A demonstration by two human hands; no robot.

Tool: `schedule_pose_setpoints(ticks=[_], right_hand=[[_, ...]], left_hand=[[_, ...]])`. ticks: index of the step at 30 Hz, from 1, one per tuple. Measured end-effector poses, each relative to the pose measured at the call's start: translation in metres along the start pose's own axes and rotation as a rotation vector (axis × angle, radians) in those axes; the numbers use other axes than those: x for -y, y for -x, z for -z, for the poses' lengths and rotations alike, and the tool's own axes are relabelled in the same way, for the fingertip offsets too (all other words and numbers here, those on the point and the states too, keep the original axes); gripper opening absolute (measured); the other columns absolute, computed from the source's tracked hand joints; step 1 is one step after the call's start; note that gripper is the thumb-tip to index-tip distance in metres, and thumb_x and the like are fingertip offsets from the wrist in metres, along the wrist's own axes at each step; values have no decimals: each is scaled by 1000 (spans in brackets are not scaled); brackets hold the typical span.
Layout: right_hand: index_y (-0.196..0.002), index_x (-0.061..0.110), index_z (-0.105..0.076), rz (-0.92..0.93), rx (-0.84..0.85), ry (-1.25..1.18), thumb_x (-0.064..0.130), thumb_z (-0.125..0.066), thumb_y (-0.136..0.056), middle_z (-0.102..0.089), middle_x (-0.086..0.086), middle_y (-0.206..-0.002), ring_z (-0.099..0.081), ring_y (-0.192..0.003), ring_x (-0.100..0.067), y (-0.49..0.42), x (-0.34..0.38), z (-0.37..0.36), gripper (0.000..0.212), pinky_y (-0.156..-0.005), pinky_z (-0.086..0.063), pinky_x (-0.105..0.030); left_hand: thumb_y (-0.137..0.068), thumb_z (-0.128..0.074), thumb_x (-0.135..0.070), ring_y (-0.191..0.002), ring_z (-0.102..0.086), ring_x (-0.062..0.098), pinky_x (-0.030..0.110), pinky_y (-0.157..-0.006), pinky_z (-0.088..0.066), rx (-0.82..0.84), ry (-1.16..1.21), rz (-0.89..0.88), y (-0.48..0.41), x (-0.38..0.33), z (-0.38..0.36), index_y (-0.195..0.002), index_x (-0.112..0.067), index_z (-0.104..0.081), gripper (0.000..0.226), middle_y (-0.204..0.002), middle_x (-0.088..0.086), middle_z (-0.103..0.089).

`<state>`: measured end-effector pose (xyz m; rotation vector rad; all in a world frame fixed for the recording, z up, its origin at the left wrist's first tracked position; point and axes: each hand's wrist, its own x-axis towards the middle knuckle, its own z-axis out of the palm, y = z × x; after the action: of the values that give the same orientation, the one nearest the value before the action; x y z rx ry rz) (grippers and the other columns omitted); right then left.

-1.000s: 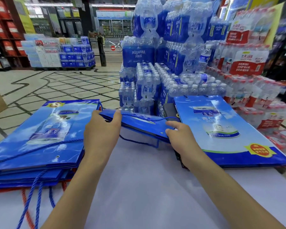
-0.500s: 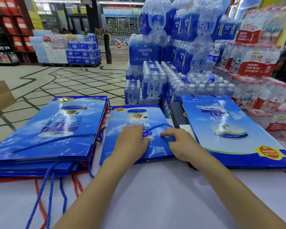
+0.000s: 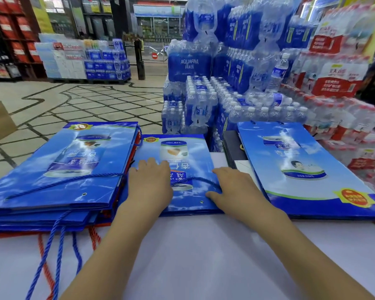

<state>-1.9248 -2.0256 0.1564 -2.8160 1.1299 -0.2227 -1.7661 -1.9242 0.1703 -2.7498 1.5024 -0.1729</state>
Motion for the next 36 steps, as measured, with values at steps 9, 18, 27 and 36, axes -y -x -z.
schedule_pose_setpoints(ticks=[9,18,27,36], right_hand=[[-97,23,-71,31,-8,-14,40,-54,-95,-69,3,-95,-58,-93,-21,-1,-1,-3,25,-81,-32,-30],[-101,27,-76,8,27,-223,29,-64,-91,-72,7,-108,-58,-107,-20,-3,-3,0,16,-101,-39,-38],[-115,21,-69,-5,-44,-175,30,-60,-94,-66,3,-102,-58,-97,-17,-8,-10,-8,24,-89,-42,-29],[-116,30,-66,47,-49,-79,39,-52,-98,-58,8,-101,-57,-104,-18,-12,-9,-15,25,-93,-35,-34]], left_hand=[[-99,-39,-18,-121,-41,26,41,-100,-38,23,255,-394,-7,-34,-28,-143,-21,-41,44,-133,6,-49],[-98,-47,-34,-99,-53,24,33,-82,-45,8,430,-249,-20,-22,-33,-113,-26,-60,21,-105,2,-49],[-87,-57,-23,-75,-46,15,25,-64,-35,109,510,-242,-22,-1,-24,-71,-23,-46,19,-84,-5,-45],[-87,-45,-11,-91,-52,16,30,-85,-45,194,523,-268,-22,0,-21,-115,-36,-65,43,-97,-3,-51]])
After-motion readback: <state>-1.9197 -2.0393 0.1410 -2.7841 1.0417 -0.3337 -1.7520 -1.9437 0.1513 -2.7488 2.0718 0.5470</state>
